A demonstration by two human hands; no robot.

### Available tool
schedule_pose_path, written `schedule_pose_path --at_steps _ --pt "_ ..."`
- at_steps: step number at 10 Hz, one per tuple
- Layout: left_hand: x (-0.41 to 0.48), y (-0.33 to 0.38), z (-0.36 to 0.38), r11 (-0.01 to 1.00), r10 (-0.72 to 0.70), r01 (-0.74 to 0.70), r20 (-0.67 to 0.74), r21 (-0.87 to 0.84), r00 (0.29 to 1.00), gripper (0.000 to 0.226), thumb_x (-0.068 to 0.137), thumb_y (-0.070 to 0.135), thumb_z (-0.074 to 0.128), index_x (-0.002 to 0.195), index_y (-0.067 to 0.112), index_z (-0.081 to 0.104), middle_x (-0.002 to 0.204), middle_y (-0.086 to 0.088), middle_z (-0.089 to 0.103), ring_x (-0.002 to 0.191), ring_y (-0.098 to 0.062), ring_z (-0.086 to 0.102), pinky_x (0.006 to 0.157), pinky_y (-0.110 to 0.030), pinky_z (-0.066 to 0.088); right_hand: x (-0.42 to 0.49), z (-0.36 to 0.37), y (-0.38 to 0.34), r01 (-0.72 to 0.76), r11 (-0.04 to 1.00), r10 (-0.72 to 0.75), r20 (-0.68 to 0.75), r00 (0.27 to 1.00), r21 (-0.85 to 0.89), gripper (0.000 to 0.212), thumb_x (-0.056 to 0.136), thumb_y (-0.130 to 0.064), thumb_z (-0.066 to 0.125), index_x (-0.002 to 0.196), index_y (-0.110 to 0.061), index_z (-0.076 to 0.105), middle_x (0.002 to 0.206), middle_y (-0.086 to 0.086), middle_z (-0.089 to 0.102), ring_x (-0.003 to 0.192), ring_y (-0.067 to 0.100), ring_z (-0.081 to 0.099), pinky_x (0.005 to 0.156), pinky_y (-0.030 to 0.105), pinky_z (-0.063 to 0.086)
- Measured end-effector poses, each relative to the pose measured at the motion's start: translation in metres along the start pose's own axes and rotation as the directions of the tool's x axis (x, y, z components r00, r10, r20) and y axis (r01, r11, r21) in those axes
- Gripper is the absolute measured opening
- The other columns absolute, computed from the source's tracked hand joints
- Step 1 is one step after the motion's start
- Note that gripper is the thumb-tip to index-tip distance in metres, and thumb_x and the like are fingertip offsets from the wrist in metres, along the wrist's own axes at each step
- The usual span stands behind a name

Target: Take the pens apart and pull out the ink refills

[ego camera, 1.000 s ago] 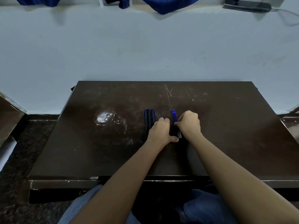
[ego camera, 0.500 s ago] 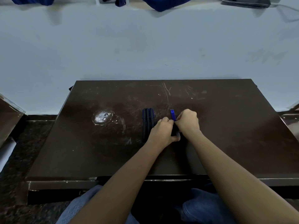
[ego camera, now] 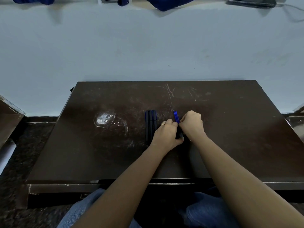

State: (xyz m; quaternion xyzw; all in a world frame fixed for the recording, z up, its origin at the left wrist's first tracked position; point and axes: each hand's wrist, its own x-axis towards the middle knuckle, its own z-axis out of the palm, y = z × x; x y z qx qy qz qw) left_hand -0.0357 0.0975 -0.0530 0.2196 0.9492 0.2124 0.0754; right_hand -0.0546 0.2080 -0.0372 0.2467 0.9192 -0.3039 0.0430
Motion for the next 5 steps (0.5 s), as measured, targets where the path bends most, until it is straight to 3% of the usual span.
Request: schedule_pose_path --at_steps 3,5 --pt "-0.002 0.0 -0.004 1.0 0.0 0.0 0.021 -0.006 1.0 0.045 0.08 0.04 0.065 0.115 0.013 0.056 0.114 -0.006 0.052 0.109 -0.022 0.051 0.087 -0.037 0.051 0.0 -0.005 -0.003 -0.016 1.0 0.016 -0.002 1.0 -0.025 0.011 0.081 -0.005 0.064 0.09 -0.004 0.069 0.09 0.013 0.066 0.081 0.031 0.066 0.066 0.034 0.055" --pt "-0.002 -0.003 -0.008 1.0 0.004 -0.003 0.023 -0.022 1.0 0.047 0.08 0.041 0.064 0.117 0.014 0.056 0.115 -0.006 0.052 0.11 -0.022 0.051 0.087 -0.038 0.051 0.0 -0.011 -0.004 -0.049 0.999 0.049 0.005 0.999 0.003 0.016 0.079 -0.007 0.064 0.094 -0.004 0.069 0.096 0.015 0.066 0.088 0.035 0.065 0.075 0.041 0.057"
